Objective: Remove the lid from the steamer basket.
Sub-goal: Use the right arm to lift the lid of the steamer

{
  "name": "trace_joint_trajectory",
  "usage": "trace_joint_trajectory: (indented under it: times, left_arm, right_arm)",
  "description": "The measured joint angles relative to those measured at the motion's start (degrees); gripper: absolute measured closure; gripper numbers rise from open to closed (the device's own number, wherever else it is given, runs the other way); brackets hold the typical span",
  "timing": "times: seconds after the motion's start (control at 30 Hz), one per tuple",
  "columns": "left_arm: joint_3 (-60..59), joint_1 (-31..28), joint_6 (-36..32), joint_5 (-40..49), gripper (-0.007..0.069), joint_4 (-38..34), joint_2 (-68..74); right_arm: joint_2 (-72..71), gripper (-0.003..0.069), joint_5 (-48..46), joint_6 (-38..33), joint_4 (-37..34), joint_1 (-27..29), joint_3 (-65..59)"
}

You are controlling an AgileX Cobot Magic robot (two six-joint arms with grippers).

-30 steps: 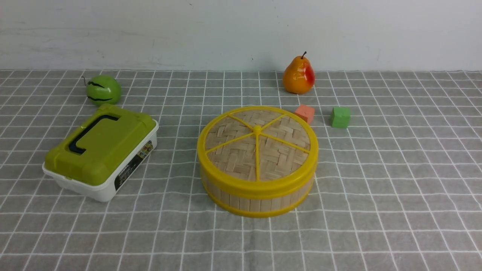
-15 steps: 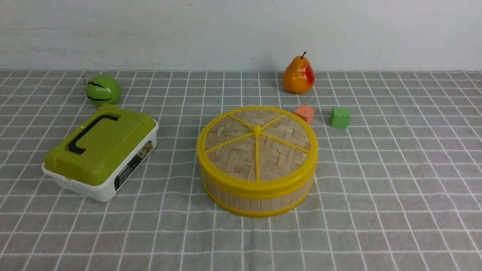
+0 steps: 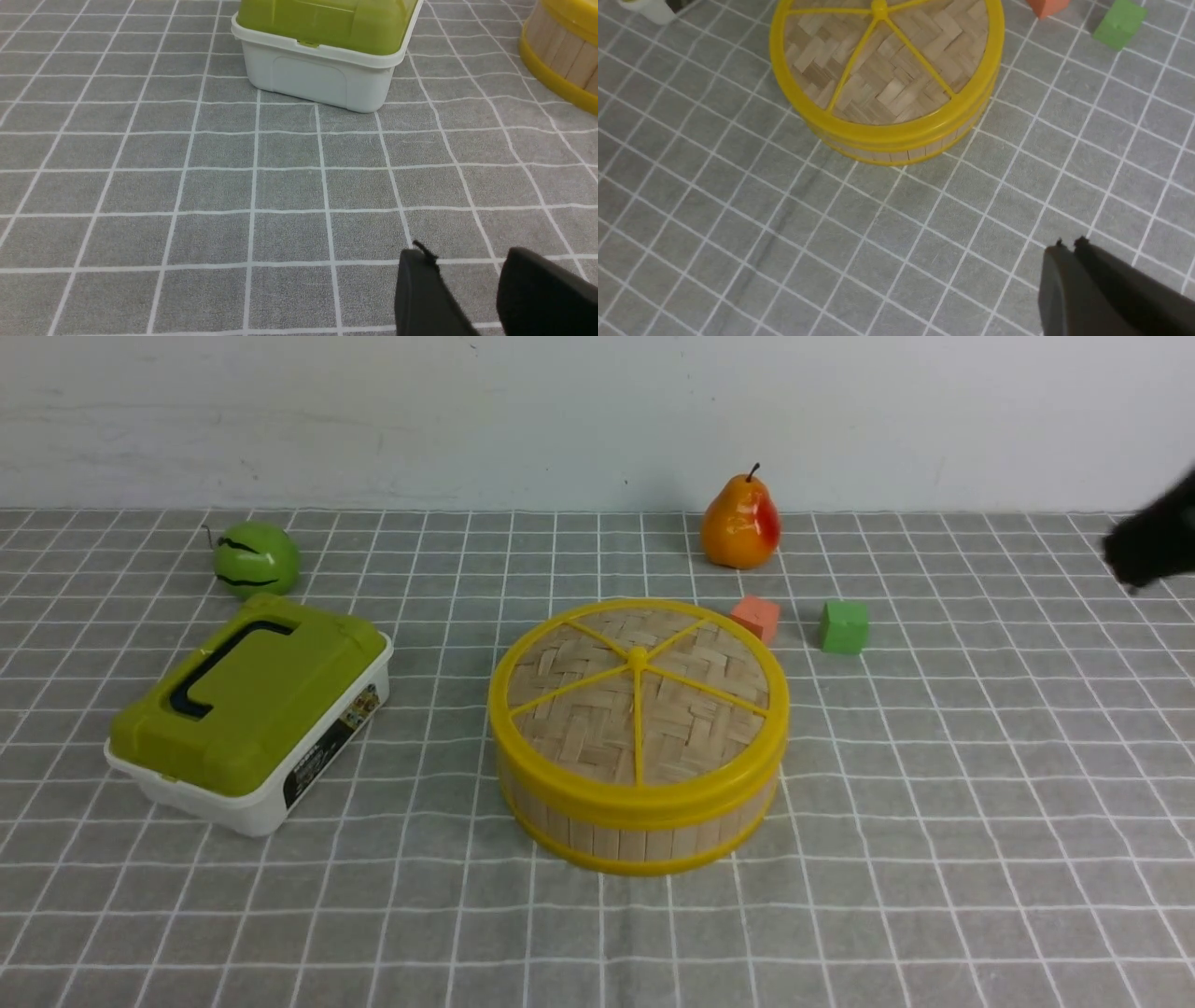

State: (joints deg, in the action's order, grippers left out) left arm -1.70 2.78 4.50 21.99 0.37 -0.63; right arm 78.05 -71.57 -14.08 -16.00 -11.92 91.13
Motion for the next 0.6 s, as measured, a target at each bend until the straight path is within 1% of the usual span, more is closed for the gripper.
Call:
trace_joint_trajectory:
  times: [0.03,0.07,0.1,0.27,0.4,0.43,0.53,0.57,0.6]
  left_arm:
    - [0.0,0.0,0.0,0.0,0.0386,0.0,0.0]
    - [0.0,0.0,0.0,0.0,0.0386,0.0,0.0]
    - [0.0,0.0,0.0,0.0,0.0386,0.0,0.0]
    - [0.0,0.0,0.0,0.0,0.0386,0.0,0.0]
    - [0.0,0.0,0.0,0.0,0.0386,0.0,0.0]
    - [0.0,0.0,0.0,0.0,0.0386,0.0,0.0]
    - [0.0,0.0,0.0,0.0,0.0386,0.0,0.0]
    - [0.0,0.0,0.0,0.0,0.0386,0.0,0.0]
    - [0.0,0.0,0.0,0.0,0.0386,0.0,0.0]
  right_arm:
    - [3.4,0.0662,0.0,1.0,1.3,-1.4,2.5]
    - [3.4,0.0662,0.0,1.2,1.6,-1.7,2.5]
    - [8.0,0.0659,-0.1,2.3,3.6,-4.2,6.6]
    - [24.1,0.0648,-0.1,4.8,8.9,-12.9,20.2]
    - [34.6,0.0620,-0.1,7.9,11.4,-16.7,30.2]
    - [35.6,0.0615,-0.1,8.5,11.6,-17.0,31.1]
    - [41.7,0.0560,-0.1,10.3,12.3,-18.9,36.3]
    - [43.0,0.0531,-0.1,10.5,12.7,-19.5,37.2]
    - [44.6,0.0479,-0.1,10.6,13.4,-20.2,37.8]
